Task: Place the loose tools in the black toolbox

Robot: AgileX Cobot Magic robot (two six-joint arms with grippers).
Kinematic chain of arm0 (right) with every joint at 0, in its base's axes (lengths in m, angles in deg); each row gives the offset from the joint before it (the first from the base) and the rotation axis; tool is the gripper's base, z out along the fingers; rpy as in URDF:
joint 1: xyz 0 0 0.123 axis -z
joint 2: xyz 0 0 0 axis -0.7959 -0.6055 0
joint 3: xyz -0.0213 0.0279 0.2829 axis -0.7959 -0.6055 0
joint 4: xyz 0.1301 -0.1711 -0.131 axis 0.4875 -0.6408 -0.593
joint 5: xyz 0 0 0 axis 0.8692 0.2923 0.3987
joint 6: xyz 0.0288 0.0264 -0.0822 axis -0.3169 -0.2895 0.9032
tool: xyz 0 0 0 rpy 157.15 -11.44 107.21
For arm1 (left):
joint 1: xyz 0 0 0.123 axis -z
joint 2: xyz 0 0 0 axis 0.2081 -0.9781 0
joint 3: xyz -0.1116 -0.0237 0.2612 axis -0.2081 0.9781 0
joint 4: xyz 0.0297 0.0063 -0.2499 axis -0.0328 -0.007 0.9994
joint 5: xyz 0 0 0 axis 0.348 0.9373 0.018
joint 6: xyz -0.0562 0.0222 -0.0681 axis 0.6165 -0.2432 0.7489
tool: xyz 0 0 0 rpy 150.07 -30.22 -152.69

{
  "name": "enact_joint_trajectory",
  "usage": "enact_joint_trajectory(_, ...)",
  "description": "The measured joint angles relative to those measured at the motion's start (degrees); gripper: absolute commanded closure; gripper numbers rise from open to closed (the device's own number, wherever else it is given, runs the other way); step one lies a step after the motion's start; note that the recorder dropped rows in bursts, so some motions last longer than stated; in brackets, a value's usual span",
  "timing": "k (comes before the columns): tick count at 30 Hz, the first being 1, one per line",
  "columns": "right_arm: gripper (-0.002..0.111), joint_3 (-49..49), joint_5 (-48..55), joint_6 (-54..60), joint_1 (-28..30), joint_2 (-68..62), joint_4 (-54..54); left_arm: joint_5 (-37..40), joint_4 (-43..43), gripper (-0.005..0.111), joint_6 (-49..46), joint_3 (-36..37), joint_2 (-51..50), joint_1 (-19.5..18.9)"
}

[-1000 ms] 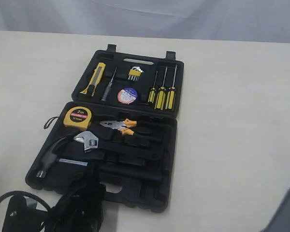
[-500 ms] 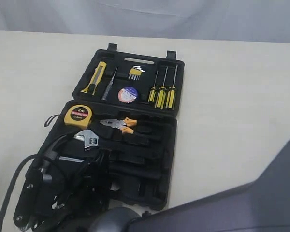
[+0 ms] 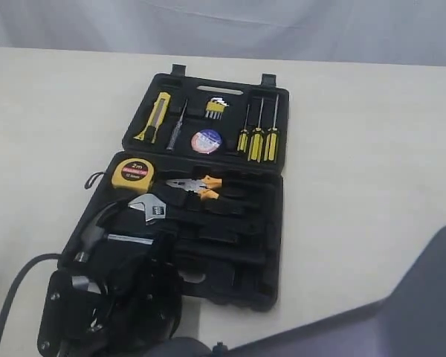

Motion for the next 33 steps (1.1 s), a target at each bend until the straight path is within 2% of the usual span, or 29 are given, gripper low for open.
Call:
enact_joint_trajectory(9, 0.109, -0.2, 8.6, 3.5, -6.7, 8.8, 3.5, 0.0, 0.0, 0.107, 0.0, 0.0, 0.0, 0.0)
enact_joint_trajectory(17, 0.109, -0.2, 11.6, 11.5, -7.1, 20.4, 11.7, 0.0, 0.0, 0.107, 0.0, 0.0, 0.0, 0.0)
enact_joint_trajectory(24, 0.109, -0.5, 12.3, 18.2, -6.9, 30.5, 14.2, 0.0, 0.0, 0.107, 0.0, 0.0, 0.0, 0.0)
enact_joint_trajectory(28, 0.109, -0.4, 11.0, 23.9, -2.2, 36.2, 18.6, 0.0, 0.0, 0.107, 0.0, 0.0, 0.0, 0.0)
enact_joint_trajectory(33, 0.109, 1.1, 5.7, 35.1, 9.2, 38.9, 28.6, 0.0, 0.0, 0.107, 0.0, 0.0, 0.0, 0.0)
